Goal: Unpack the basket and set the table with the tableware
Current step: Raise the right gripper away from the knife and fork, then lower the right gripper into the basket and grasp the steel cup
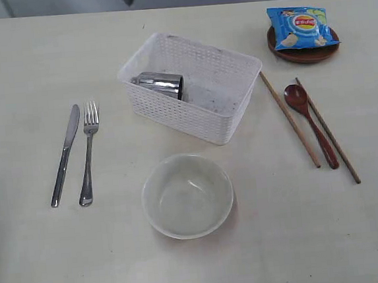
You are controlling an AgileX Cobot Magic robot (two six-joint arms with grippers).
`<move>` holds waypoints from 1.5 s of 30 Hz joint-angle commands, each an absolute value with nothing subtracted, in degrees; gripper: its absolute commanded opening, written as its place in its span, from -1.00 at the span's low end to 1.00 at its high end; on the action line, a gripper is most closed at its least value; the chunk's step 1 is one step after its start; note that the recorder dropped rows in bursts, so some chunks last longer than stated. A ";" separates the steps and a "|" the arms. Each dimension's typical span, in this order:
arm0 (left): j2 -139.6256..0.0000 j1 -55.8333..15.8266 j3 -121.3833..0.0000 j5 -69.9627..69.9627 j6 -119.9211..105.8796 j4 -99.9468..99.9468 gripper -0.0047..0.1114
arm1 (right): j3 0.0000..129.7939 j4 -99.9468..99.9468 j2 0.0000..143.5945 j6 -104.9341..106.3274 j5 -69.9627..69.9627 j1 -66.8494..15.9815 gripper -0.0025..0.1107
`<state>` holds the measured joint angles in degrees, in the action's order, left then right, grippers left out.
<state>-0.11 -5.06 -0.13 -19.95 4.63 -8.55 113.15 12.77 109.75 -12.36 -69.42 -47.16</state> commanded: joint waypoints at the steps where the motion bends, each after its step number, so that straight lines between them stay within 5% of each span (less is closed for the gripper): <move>1: 0.00 -5.35 0.00 -19.92 4.76 -8.78 -0.92 | 102.80 12.24 104.67 -11.03 -69.96 -41.98 -0.35; 10: 0.00 -5.35 0.00 -19.92 4.76 -8.78 -0.92 | 81.05 -5.27 100.51 -10.57 -51.55 -30.25 -0.35; 42: 0.00 -5.35 0.00 -19.92 4.76 -8.36 -0.92 | 81.88 -41.66 120.37 8.79 -32.40 -27.42 -0.35; 45: 0.00 -5.35 0.00 -19.92 4.76 -8.36 -0.92 | 81.88 -42.60 120.37 10.87 -31.41 -27.42 -0.49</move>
<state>-0.11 -5.06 -0.13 -19.95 4.63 -8.55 81.50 -41.30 120.26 8.45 -32.93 -27.85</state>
